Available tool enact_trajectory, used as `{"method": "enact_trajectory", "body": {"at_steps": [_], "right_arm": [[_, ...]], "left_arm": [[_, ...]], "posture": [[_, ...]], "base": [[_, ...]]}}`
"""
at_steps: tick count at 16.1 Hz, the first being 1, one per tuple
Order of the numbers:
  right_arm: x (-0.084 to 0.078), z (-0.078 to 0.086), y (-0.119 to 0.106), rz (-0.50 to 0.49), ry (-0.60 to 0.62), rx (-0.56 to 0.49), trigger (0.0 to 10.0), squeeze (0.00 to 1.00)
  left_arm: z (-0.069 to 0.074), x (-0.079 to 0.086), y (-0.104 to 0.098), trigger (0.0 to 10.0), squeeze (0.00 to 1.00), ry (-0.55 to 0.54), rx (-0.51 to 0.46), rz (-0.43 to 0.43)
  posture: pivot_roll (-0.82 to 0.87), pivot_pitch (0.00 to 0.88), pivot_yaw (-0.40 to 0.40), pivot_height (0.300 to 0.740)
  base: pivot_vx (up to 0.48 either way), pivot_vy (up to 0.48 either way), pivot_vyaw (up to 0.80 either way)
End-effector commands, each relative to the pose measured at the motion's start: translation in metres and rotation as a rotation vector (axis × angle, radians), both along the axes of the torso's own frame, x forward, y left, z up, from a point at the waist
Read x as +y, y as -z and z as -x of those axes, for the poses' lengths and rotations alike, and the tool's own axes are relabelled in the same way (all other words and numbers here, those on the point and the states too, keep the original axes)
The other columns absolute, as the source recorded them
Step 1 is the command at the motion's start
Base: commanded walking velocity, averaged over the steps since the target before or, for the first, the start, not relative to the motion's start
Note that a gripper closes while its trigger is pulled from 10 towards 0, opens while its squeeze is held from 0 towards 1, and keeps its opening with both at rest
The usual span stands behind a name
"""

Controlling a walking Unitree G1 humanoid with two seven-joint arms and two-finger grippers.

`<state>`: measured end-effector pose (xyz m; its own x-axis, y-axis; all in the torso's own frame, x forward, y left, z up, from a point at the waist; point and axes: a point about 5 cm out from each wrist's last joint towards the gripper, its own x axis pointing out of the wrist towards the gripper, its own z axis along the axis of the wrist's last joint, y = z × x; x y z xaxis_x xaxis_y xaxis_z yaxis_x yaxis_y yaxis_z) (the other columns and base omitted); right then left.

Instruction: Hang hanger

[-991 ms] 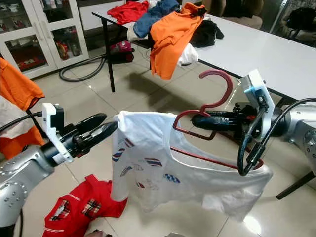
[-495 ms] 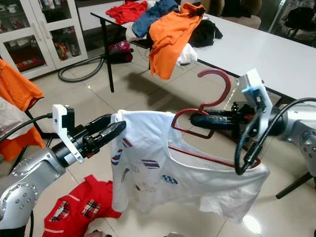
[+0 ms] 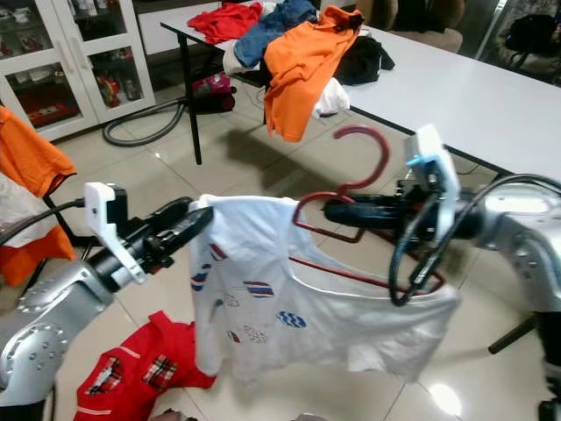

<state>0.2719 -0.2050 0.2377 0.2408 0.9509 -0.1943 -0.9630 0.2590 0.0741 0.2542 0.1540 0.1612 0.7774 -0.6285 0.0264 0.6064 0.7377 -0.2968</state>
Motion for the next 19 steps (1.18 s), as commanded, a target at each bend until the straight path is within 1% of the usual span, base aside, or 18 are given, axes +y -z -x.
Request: {"method": "enact_trajectory", "body": {"at_steps": [1,2,3,4,5,6,7,9,10,11,14,15,16,17,18,19], "right_arm": [[0.006,-0.004,-0.008,-0.001,-0.004,-0.059,10.0,0.00],[0.008,-0.006,-0.007,-0.003,-0.005,-0.062,10.0,0.00],[0.017,-0.012,-0.001,0.002,0.007,-0.070,10.0,0.00],[0.021,-0.014,0.002,0.005,0.017,-0.076,10.0,0.00],[0.031,-0.020,0.007,0.005,0.027,-0.089,10.0,0.00],[0.033,-0.021,0.009,0.003,0.029,-0.092,10.0,0.00],[0.039,-0.024,0.011,-0.004,0.031,-0.098,10.0,0.00],[0.045,-0.028,0.014,-0.010,0.030,-0.103,10.0,0.00],[0.046,-0.029,0.014,-0.011,0.030,-0.104,10.0,0.00],[0.048,-0.030,0.015,-0.015,0.032,-0.107,10.0,0.00],[0.053,-0.035,0.017,-0.019,0.055,-0.128,10.0,0.00],[0.056,-0.038,0.019,-0.017,0.062,-0.139,10.0,0.00],[0.058,-0.038,0.020,-0.017,0.061,-0.141,10.0,0.00],[0.059,-0.038,0.020,-0.017,0.056,-0.143,10.0,0.00],[0.061,-0.039,0.020,-0.021,0.050,-0.145,10.0,0.00],[0.062,-0.039,0.020,-0.022,0.048,-0.145,10.0,0.00]], "left_arm": [[-0.001,0.006,0.002,10.0,0.00,-0.036,-0.007,-0.045],[-0.001,0.008,0.002,10.0,0.00,-0.043,-0.010,-0.061],[-0.005,0.017,0.001,10.0,0.00,-0.093,-0.019,-0.087],[-0.007,0.021,0.000,10.0,0.00,-0.111,-0.024,-0.093],[-0.011,0.035,-0.001,10.0,0.00,-0.161,-0.037,-0.149],[-0.013,0.040,-0.001,10.0,0.00,-0.179,-0.042,-0.168],[-0.017,0.056,-0.005,10.0,0.00,-0.241,-0.058,-0.190],[-0.021,0.070,-0.012,10.0,0.00,-0.263,-0.073,-0.199],[-0.021,0.069,-0.013,10.0,0.00,-0.255,-0.077,-0.194],[-0.019,0.063,-0.014,10.0,0.00,-0.217,-0.081,-0.168],[-0.010,0.036,-0.010,10.0,0.00,-0.093,-0.074,-0.095],[-0.006,0.025,-0.009,10.0,0.00,-0.045,-0.062,-0.065],[-0.004,0.021,-0.006,10.0,0.00,-0.042,-0.055,-0.071],[-0.006,0.022,-0.003,10.0,0.00,-0.065,-0.047,-0.084],[-0.009,0.026,-0.001,10.0,0.00,-0.113,-0.048,-0.107],[-0.011,0.028,-0.001,10.0,0.00,-0.127,-0.049,-0.112]], "posture": [[-0.12,0.000,-0.064,0.740],[-0.12,0.000,-0.064,0.740],[-0.12,0.000,-0.067,0.740],[-0.11,0.000,-0.069,0.740],[-0.11,0.000,-0.068,0.740],[-0.11,0.000,-0.070,0.740],[-0.11,0.000,-0.071,0.740],[-0.10,0.000,-0.074,0.740],[-0.10,0.000,-0.074,0.740],[-0.10,0.000,-0.073,0.740],[-0.10,0.000,-0.067,0.740],[-0.11,0.000,-0.066,0.740],[-0.10,0.000,-0.068,0.740],[-0.10,0.000,-0.068,0.740],[-0.10,0.000,-0.068,0.740],[-0.10,0.000,-0.068,0.740]], "base": [[0.000,0.000,0.00],[0.000,0.000,0.00],[0.000,0.000,0.00],[0.000,0.000,0.00],[0.000,0.000,0.00],[0.000,0.000,0.00],[0.000,0.000,0.00],[0.000,0.000,0.00],[0.000,0.000,0.00],[0.000,0.000,0.00],[0.000,0.000,0.00],[0.000,0.000,0.00],[0.000,0.000,0.00],[0.000,0.000,0.00],[0.000,0.000,0.00],[0.000,0.000,0.00]]}}
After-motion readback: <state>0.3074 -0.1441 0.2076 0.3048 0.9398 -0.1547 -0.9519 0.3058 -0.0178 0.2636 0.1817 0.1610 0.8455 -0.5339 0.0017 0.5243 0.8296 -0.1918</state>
